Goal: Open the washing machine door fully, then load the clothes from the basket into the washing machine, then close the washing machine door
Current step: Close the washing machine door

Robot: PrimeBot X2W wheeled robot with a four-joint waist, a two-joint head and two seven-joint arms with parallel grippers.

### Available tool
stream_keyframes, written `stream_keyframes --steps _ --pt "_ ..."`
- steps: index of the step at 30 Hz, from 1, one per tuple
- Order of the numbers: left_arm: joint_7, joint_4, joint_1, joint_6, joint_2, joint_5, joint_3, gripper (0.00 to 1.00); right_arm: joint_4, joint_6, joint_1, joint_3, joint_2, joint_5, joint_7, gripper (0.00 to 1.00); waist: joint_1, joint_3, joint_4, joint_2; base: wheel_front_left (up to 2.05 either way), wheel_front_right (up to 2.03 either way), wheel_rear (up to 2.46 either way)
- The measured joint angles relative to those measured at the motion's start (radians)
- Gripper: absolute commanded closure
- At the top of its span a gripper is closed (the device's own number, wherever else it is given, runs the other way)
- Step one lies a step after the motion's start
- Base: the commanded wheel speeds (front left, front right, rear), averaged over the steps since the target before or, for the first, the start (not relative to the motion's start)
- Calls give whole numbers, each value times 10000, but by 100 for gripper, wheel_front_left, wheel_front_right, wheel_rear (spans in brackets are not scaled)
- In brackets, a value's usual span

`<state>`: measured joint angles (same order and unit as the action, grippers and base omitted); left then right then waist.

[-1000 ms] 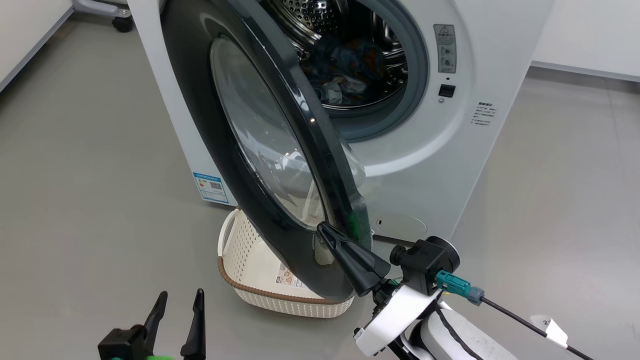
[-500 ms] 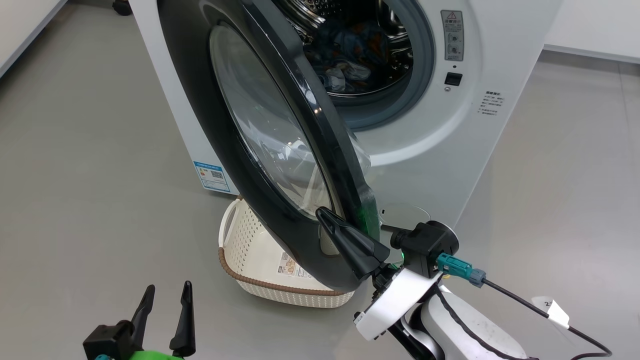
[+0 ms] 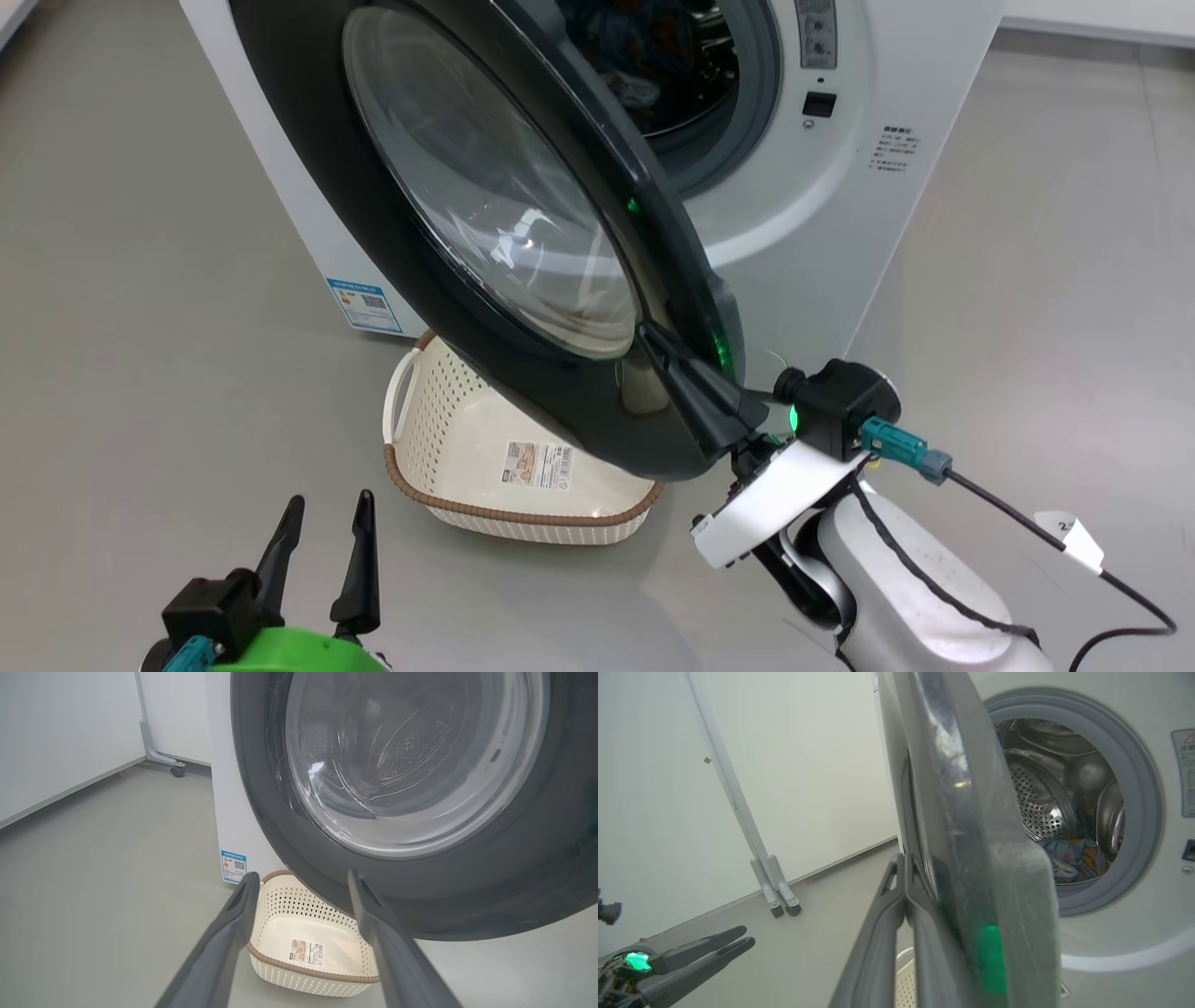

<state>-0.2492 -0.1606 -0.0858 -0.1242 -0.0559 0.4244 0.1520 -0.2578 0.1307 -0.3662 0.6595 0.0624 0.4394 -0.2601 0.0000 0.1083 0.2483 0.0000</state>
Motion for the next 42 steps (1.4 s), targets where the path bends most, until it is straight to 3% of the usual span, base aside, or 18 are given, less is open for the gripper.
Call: stream_keyframes --steps 26,42 --pt "-2 815 1607 0 56 437 769 0 130 -92 -3150 -1948 29 -1348 0 100 0 2743 -471 0 0 0 0" --pt "-29 719 2085 0 96 619 1256 0 -688 -86 -4738 -2892 639 -2096 -2 100 1 3489 368 0 0 0 0"
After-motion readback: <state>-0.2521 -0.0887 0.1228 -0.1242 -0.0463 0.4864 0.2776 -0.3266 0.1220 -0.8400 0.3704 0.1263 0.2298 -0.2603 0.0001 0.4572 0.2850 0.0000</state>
